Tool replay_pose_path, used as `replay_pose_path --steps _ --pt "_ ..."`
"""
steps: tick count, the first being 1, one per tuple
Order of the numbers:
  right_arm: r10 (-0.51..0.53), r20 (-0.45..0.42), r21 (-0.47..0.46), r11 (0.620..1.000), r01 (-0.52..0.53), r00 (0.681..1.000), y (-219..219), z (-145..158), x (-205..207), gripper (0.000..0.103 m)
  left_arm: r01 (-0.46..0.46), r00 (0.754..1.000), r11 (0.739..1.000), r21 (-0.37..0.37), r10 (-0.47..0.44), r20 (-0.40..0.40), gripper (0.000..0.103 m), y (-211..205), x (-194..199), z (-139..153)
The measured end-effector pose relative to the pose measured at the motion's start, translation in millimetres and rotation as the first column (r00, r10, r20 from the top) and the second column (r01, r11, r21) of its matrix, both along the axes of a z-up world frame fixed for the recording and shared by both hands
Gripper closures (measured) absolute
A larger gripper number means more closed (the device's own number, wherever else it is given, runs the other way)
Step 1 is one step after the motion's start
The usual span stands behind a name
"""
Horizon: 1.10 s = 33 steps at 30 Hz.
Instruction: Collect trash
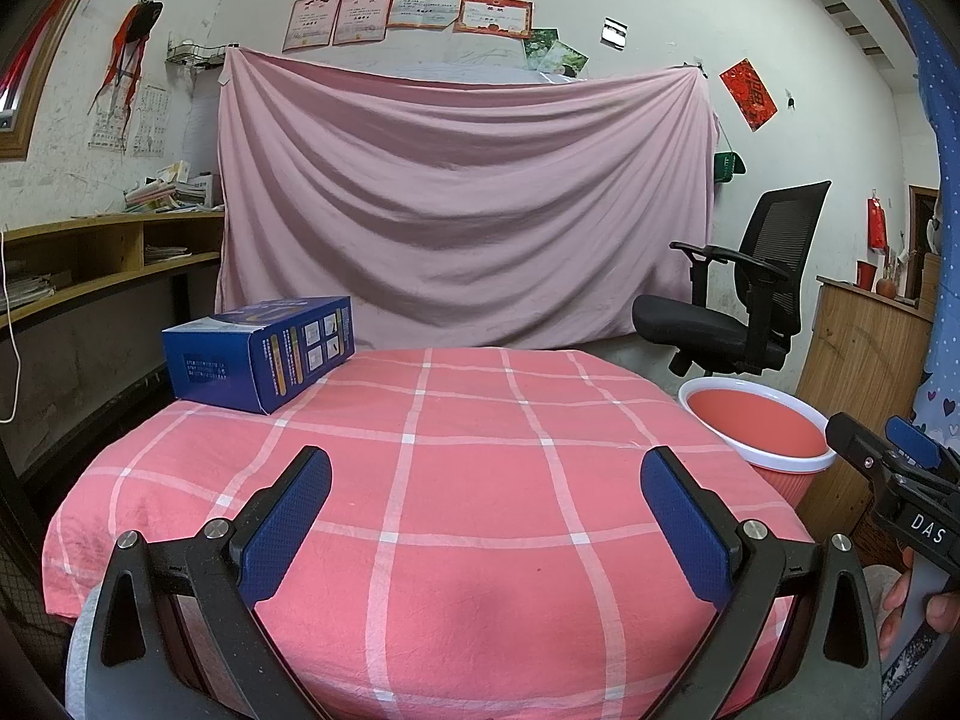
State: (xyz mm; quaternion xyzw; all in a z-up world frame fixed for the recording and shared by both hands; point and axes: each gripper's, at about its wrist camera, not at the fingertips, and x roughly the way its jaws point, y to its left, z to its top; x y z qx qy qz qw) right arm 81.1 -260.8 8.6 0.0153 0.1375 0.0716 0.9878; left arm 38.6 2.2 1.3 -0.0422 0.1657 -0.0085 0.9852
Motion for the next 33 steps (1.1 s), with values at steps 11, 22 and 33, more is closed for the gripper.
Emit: replay_pose_path --steps 11,22,33 --pt "0.0 0.0 0.0 1.0 0.0 1.0 0.4 0.5 -0.1 0.0 0.0 1.0 1.0 0.0 0.0 0.0 0.002 0.0 -0.1 0.1" --pt "0.0 -0.002 0.0 1.0 0.0 1.0 1.4 0.8 -0.5 0.0 -0.042 0.999 0.999 -0.002 0.042 -0.013 0.002 -3.3 -0.3 -3.2" --pt "0.0 -0.003 0.0 1.0 0.0 1.0 2.2 1.1 -0.9 0.0 -0.052 0.999 0.999 0.003 0.052 -0.011 0.002 -6.9 -2.0 -3.4"
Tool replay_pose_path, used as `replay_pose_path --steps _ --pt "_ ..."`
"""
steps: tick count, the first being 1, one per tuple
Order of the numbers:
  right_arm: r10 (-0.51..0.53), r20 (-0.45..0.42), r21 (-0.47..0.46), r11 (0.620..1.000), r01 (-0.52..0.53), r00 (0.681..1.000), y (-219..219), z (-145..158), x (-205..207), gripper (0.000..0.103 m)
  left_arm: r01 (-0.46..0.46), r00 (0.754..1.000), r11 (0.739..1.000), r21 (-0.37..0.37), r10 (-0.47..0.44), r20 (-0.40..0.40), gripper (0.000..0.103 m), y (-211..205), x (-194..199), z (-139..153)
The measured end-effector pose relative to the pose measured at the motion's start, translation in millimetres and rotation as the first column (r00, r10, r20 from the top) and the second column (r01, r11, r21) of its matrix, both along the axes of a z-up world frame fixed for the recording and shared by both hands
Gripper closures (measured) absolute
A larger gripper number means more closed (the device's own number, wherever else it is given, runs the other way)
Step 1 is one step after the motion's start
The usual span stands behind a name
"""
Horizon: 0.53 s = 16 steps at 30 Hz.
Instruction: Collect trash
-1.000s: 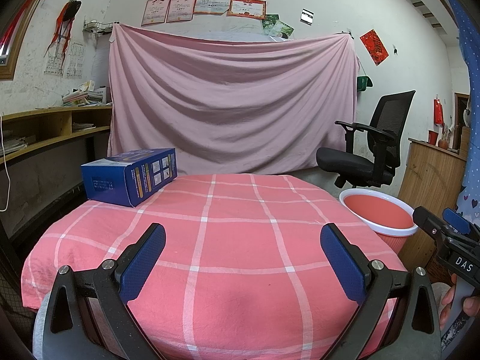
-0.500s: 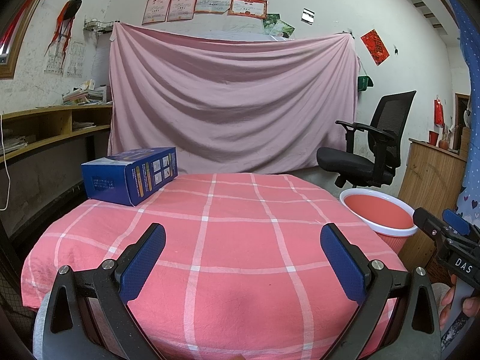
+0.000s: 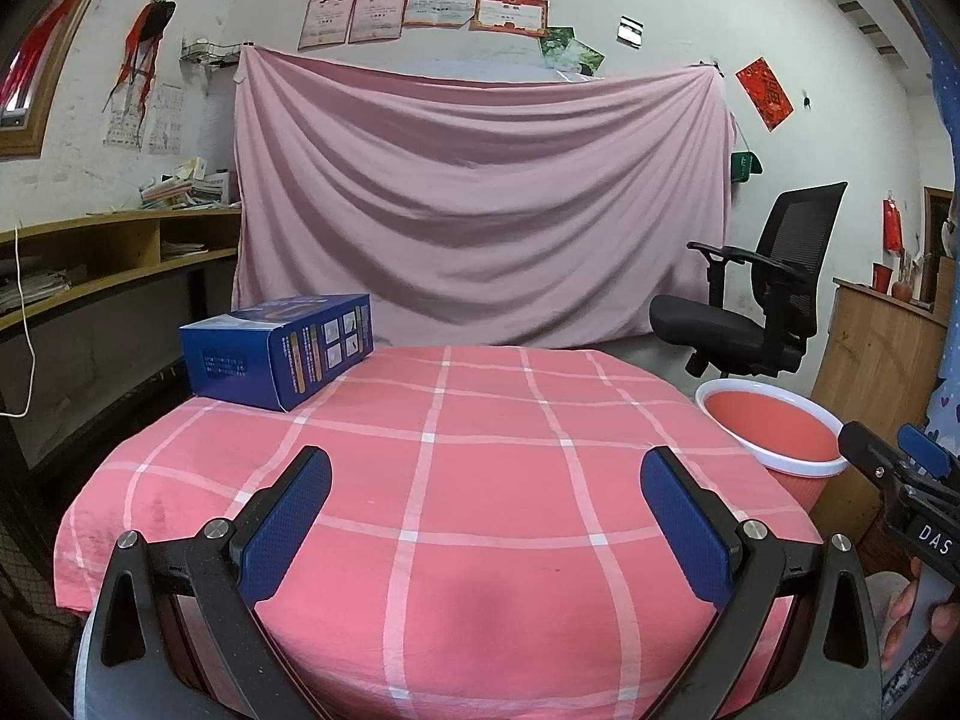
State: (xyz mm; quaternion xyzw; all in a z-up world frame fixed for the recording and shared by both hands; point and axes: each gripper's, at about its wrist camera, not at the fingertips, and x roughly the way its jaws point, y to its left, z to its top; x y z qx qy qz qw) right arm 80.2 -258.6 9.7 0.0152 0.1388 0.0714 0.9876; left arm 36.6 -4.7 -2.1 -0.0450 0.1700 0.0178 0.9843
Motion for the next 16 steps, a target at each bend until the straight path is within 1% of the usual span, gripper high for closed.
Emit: replay_pose_path --steps 16 --pt "0.005 -0.007 -0.004 1.0 -0.005 1.0 7.3 -7.3 -2.9 0.0 -0.008 1.0 1.0 0.001 0.008 -0.006 0.002 -5.9 -0.1 0.9"
